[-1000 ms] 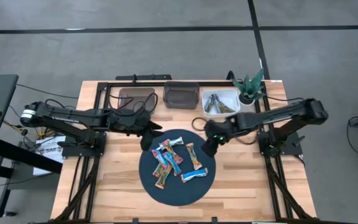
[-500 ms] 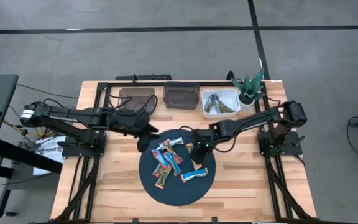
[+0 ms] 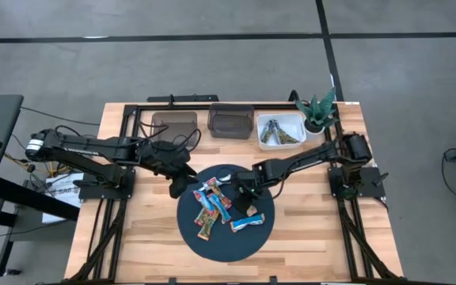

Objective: Pick and place Granola Bars by type
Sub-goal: Put the yellow granola bar into the right black bin

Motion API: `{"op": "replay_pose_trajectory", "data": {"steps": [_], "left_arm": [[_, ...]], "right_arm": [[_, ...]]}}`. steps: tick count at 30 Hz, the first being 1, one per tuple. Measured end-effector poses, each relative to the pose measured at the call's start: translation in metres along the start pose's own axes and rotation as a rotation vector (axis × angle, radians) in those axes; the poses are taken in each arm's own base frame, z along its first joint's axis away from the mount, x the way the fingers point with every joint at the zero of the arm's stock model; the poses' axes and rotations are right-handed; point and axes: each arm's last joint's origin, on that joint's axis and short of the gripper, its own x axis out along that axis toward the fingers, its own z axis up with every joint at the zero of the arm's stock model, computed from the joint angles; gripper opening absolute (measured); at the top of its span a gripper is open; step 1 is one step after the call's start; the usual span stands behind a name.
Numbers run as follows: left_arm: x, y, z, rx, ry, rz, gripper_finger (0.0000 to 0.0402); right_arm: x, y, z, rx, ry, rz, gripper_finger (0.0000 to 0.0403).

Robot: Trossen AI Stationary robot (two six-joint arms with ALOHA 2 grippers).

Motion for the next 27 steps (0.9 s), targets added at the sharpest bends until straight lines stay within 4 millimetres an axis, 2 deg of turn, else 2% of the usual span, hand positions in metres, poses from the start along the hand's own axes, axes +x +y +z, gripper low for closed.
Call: {"op": "replay_pose_trajectory", "data": {"steps": [10, 17, 22, 27], "left_arm": [[0.0, 0.0, 0.0, 0.023, 0.002, 0.001, 0.0146], [0.0, 0.0, -0.001, 0.028, 0.005, 0.003, 0.0146], [0.0, 0.0, 0.002, 0.027, -0.032, 0.015, 0.0146], [0.0, 0.0, 0.007, 0.018, -0.122, 0.084, 0.0146]], "right_arm": [[0.015, -0.005, -0.002, 0.018, 0.036, -0.078, 0.0146], [0.012, -0.006, 0.0, 0.015, 0.022, -0.08, 0.0074], [0.003, 0.004, 0.008, -0.033, 0.006, -0.046, 0.003], [-0.02, 0.013, 0.029, -0.1, -0.055, -0.04, 0.0028]]}}
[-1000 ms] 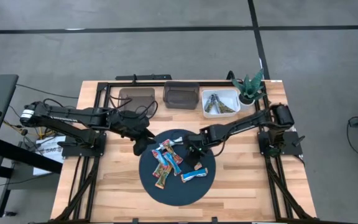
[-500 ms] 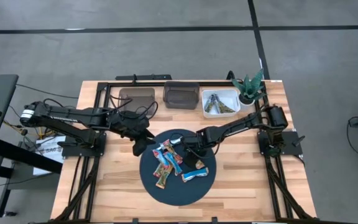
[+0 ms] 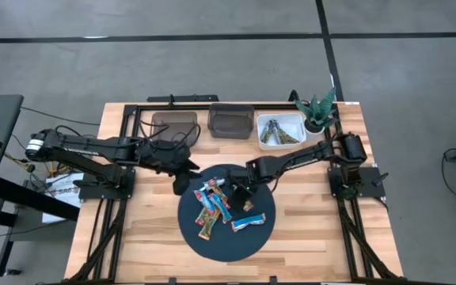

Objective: Pick and place Granola Bars by type
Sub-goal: Put the yellow granola bar into the right black bin

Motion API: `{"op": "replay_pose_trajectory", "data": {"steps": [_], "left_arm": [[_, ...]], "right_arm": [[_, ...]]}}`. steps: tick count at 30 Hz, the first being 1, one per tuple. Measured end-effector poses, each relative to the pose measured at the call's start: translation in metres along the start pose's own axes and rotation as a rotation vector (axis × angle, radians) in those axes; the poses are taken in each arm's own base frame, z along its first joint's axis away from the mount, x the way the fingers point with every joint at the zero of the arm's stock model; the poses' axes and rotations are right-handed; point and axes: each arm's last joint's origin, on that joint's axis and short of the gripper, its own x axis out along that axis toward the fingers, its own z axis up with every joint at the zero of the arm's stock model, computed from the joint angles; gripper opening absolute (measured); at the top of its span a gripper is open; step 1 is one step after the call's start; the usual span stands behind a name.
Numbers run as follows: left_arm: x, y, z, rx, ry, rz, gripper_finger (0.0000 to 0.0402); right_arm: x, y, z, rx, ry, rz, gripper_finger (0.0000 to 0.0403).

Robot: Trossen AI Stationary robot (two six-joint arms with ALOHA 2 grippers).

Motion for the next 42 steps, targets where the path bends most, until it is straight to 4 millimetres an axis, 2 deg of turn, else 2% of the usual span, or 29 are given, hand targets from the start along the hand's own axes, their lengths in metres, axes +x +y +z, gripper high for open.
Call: {"op": "replay_pose_trajectory", "data": {"steps": [5, 9, 14, 22, 26, 31, 42], "left_arm": [[0.0, 0.001, 0.006, -0.007, -0.099, 0.089, 0.0146], [-0.001, 0.002, 0.01, -0.013, -0.185, 0.174, 0.0146], [-0.003, 0.005, 0.014, -0.026, -0.275, 0.289, 0.0146], [-0.005, 0.007, 0.02, -0.044, -0.373, 0.38, 0.0146], [-0.005, 0.012, 0.022, -0.056, -0.388, 0.416, 0.0146], [-0.005, 0.015, 0.026, -0.075, -0.414, 0.42, 0.0146], [-0.005, 0.017, 0.027, -0.084, -0.416, 0.419, 0.0146]], "right_arm": [[-0.032, -0.011, 0.031, -0.076, -0.08, -0.119, 0.0036], [-0.057, -0.031, 0.059, -0.121, -0.155, -0.203, 0.0032], [-0.08, -0.074, 0.092, -0.117, -0.214, -0.25, 0.003], [-0.11, -0.141, 0.13, -0.069, -0.339, -0.294, 0.0035], [-0.117, -0.163, 0.139, -0.047, -0.386, -0.307, 0.0035], [-0.121, -0.177, 0.141, -0.057, -0.384, -0.29, 0.0046], [-0.123, -0.181, 0.145, -0.086, -0.41, -0.285, 0.0139]]}}
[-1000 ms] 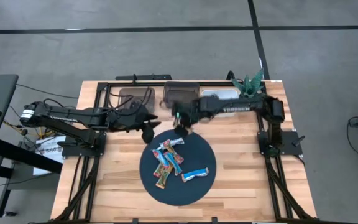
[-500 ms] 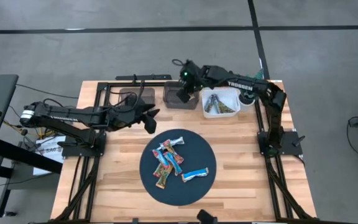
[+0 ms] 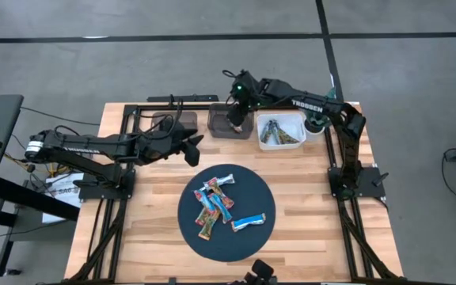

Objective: Pick and place Granola Bars by type
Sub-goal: Put the yellow granola bar into the right black bin

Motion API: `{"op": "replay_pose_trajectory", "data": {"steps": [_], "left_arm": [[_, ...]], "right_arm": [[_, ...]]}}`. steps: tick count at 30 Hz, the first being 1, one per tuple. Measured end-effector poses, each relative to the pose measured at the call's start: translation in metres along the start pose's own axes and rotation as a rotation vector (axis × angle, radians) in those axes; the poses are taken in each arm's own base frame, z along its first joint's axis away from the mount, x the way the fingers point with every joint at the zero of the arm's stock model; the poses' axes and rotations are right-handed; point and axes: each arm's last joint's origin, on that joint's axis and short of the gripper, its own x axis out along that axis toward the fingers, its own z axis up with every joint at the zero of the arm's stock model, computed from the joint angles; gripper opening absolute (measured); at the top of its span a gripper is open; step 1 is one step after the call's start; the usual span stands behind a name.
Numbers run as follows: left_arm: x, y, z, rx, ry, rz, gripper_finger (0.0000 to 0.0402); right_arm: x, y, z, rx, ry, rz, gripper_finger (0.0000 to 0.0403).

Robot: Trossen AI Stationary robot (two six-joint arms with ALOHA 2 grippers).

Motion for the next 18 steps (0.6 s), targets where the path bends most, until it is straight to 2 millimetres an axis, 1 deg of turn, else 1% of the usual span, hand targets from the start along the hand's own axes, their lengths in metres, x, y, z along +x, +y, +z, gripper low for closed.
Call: {"op": "replay_pose_trajectory", "data": {"steps": [2, 4, 7, 9, 12, 16, 18], "left_arm": [[0.0, 0.0, 0.0, -0.003, 0.005, -0.01, 0.0146], [0.0, -0.001, 0.0, -0.003, 0.016, -0.029, 0.0146], [0.0, -0.002, -0.001, -0.003, 0.041, -0.075, 0.0146], [0.0, -0.003, -0.002, -0.003, 0.059, -0.107, 0.0146], [-0.001, -0.005, -0.003, 0.014, 0.097, -0.178, 0.0146], [-0.001, -0.007, -0.006, 0.028, 0.168, -0.273, 0.0146], [-0.002, -0.008, -0.008, 0.032, 0.213, -0.332, 0.0146]], "right_arm": [[0.0, 0.002, -0.002, 0.013, 0.016, 0.02, 0.0152], [-0.001, 0.007, -0.004, 0.029, 0.039, 0.084, 0.0161], [-0.002, 0.022, -0.009, 0.051, 0.102, 0.211, 0.0171], [-0.004, 0.034, -0.015, 0.064, 0.153, 0.246, 0.0174], [-0.008, 0.058, -0.022, 0.03, 0.194, 0.268, 0.0177], [-0.017, 0.101, -0.032, -0.028, 0.212, 0.318, 0.0177], [-0.022, 0.122, -0.041, -0.058, 0.237, 0.338, 0.0176]]}}
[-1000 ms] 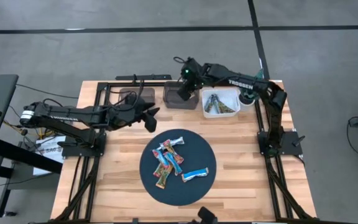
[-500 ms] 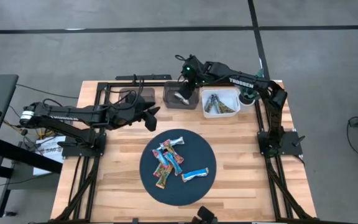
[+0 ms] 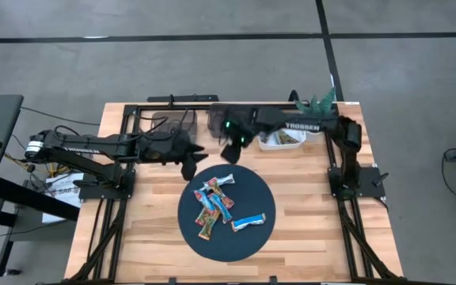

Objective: Pick and place Granola Bars by type
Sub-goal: Put the yellow granola bar into the right black bin

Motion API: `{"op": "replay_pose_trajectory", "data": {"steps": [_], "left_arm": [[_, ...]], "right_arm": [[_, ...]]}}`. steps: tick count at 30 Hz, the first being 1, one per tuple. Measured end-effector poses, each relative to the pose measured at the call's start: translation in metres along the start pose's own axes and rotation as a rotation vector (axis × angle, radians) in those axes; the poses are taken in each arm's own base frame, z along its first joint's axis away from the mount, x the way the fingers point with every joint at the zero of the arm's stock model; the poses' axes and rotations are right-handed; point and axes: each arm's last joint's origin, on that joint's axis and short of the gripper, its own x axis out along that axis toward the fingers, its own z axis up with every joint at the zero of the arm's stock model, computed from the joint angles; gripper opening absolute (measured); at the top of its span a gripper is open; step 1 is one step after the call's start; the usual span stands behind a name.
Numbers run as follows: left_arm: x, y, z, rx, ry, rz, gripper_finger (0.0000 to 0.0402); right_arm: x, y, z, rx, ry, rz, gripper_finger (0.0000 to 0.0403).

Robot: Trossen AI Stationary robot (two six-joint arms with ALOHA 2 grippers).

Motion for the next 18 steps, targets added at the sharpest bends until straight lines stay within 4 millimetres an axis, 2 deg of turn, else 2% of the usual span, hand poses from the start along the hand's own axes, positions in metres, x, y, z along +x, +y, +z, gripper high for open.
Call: {"op": "replay_pose_trajectory", "data": {"steps": [6, 13, 18], "left_arm": [[-0.001, 0.0, -0.011, 0.015, 0.165, -0.094, 0.0146], [-0.004, -0.004, -0.021, 0.062, 0.243, -0.112, 0.0146], [-0.004, -0.006, -0.022, 0.077, 0.251, -0.134, 0.0146]], "right_arm": [[0.019, 0.059, -0.036, -0.094, 0.097, -0.022, 0.0172], [0.045, 0.099, -0.091, -0.112, 0.253, -0.061, 0.0171], [0.049, 0.127, -0.124, -0.261, 0.325, -0.052, 0.0173]]}}
